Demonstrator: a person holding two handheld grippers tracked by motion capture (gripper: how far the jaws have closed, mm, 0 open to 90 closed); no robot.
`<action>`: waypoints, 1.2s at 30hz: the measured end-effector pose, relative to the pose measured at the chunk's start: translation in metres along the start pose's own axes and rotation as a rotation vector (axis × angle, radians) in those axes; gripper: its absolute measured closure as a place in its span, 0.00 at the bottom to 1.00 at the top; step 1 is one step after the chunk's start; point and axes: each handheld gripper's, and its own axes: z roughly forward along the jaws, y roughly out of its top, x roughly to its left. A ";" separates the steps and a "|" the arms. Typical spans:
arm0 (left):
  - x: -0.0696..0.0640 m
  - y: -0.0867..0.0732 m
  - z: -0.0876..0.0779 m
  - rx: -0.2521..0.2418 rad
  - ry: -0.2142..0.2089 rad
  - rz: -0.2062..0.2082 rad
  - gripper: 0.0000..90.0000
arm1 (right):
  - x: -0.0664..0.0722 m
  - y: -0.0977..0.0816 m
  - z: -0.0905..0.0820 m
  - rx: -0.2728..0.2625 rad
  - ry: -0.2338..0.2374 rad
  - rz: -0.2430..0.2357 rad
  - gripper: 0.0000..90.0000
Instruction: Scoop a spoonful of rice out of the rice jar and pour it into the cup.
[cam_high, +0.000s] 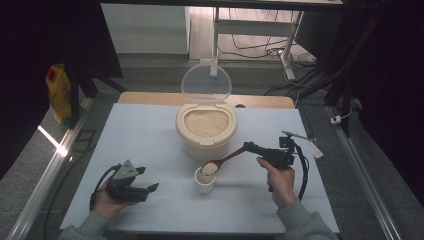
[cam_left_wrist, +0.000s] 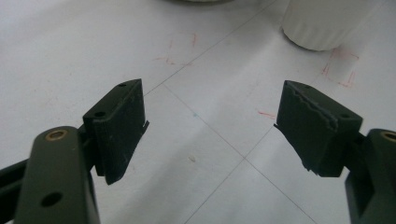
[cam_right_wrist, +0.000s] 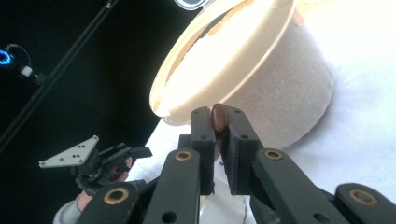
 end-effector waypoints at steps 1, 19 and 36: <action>0.000 0.000 0.000 0.000 0.000 0.001 0.26 | 0.001 0.000 0.001 0.002 -0.003 -0.007 0.92; 0.000 0.000 0.000 -0.001 0.001 0.001 0.26 | 0.021 0.002 0.009 0.030 -0.039 -0.148 0.92; 0.001 0.000 0.000 -0.002 0.003 -0.001 0.26 | 0.044 0.003 0.007 0.023 -0.035 -0.389 0.92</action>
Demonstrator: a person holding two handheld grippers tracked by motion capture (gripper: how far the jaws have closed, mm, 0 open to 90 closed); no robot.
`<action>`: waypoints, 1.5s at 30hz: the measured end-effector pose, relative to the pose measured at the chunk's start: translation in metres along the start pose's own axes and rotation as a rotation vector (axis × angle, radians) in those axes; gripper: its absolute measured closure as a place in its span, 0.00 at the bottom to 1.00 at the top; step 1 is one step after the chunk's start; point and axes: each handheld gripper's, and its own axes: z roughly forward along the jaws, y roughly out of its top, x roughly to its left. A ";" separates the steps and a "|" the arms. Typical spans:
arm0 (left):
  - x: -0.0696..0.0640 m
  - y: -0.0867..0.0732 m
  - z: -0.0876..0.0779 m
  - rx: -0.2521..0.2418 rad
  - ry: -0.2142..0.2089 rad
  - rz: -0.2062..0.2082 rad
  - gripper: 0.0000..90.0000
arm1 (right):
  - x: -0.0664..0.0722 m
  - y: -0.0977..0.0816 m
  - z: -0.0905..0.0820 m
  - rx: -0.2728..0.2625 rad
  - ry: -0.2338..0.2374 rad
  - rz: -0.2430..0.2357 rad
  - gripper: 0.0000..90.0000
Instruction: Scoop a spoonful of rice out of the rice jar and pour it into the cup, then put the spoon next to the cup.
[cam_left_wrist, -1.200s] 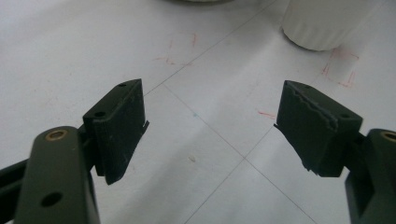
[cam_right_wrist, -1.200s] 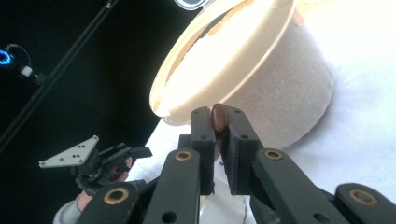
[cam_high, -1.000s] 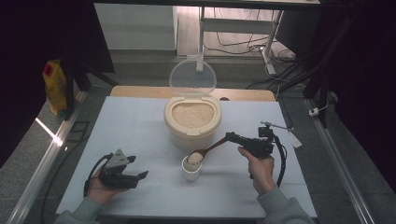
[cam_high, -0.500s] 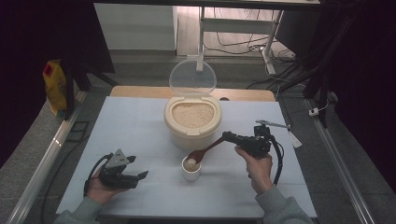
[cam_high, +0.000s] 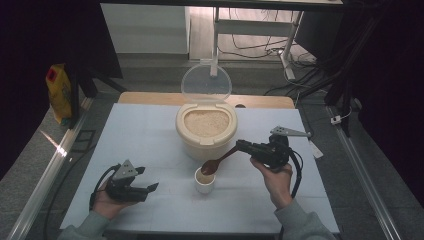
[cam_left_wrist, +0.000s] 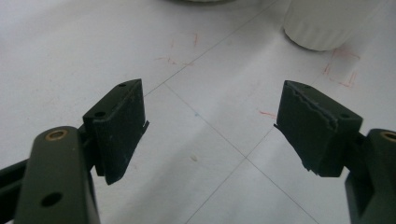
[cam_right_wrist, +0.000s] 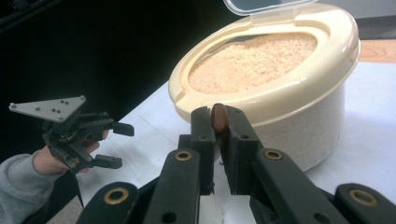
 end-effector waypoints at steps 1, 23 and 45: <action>0.000 0.000 0.000 0.002 0.000 0.001 0.26 | 0.001 0.000 0.000 -0.001 0.000 -0.005 0.92; 0.001 0.000 0.000 0.000 0.000 -0.002 0.26 | -0.015 0.010 -0.040 -0.070 0.045 0.084 0.92; 0.001 0.001 0.003 0.006 -0.002 0.001 0.26 | -0.025 -0.002 -0.063 0.070 0.044 0.090 0.92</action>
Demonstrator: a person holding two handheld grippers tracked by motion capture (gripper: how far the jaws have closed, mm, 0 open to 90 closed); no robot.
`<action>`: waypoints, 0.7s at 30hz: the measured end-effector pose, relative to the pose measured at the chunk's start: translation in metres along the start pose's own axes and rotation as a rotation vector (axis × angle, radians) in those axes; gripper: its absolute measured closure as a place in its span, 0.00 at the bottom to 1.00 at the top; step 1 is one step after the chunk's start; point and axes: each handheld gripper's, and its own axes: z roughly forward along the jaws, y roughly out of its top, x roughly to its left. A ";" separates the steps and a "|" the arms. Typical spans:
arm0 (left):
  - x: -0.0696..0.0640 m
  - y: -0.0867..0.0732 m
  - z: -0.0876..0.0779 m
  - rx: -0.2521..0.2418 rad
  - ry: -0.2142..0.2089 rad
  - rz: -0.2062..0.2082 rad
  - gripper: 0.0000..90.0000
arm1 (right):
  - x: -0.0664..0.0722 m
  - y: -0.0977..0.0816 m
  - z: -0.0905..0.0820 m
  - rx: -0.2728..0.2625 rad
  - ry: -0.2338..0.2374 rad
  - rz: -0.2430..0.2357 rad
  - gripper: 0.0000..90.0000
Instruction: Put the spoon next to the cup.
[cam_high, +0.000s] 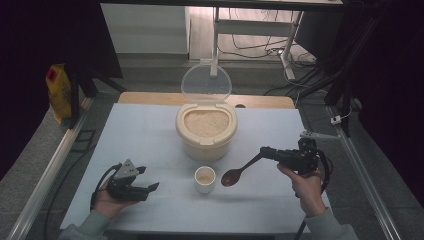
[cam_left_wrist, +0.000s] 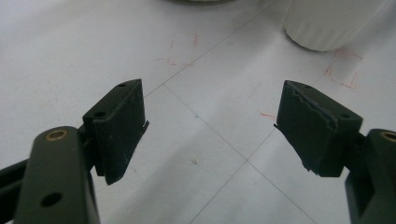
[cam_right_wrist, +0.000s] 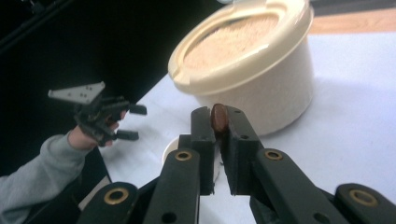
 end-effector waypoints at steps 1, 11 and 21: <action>0.000 0.000 0.000 0.001 0.000 0.001 0.26 | 0.000 -0.001 0.002 0.013 0.005 0.003 0.92; 0.000 0.000 0.000 0.004 0.000 0.002 0.26 | 0.004 -0.021 0.034 0.166 0.090 0.019 0.92; 0.000 0.000 0.001 0.005 0.000 0.002 0.26 | 0.000 -0.033 0.059 0.253 0.104 0.031 0.92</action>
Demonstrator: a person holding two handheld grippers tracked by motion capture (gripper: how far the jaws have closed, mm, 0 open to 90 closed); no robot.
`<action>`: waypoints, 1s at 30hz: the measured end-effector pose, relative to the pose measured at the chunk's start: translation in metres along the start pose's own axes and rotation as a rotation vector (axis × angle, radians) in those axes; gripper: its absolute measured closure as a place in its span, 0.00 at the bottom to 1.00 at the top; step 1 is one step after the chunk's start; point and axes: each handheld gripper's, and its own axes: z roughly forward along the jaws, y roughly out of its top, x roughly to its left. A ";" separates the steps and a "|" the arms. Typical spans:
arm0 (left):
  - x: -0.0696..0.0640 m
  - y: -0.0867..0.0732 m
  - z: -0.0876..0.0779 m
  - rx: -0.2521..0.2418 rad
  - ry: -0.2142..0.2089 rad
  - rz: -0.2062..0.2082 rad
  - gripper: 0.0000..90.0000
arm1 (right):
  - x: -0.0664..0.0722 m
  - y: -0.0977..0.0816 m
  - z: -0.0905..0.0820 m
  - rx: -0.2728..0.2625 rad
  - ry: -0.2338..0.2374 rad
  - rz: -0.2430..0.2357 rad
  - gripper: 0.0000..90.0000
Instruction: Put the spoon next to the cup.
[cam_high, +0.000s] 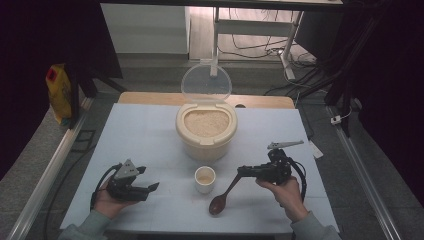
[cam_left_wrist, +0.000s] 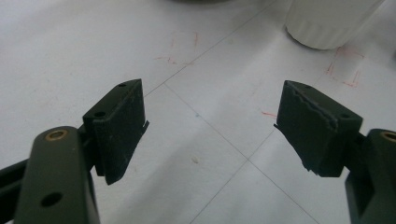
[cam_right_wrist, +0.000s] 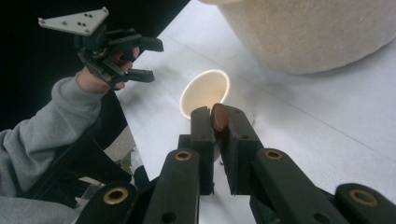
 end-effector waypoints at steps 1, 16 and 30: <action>0.000 0.000 0.000 0.000 0.000 0.000 0.26 | 0.000 0.000 0.001 0.005 -0.003 -0.003 0.92; 0.000 0.000 0.000 0.002 0.000 0.003 0.26 | -0.015 0.003 0.022 0.024 -0.070 0.009 0.86; -0.001 0.000 0.000 0.002 -0.002 0.005 0.26 | -0.041 0.002 0.059 0.052 -0.212 -0.045 0.70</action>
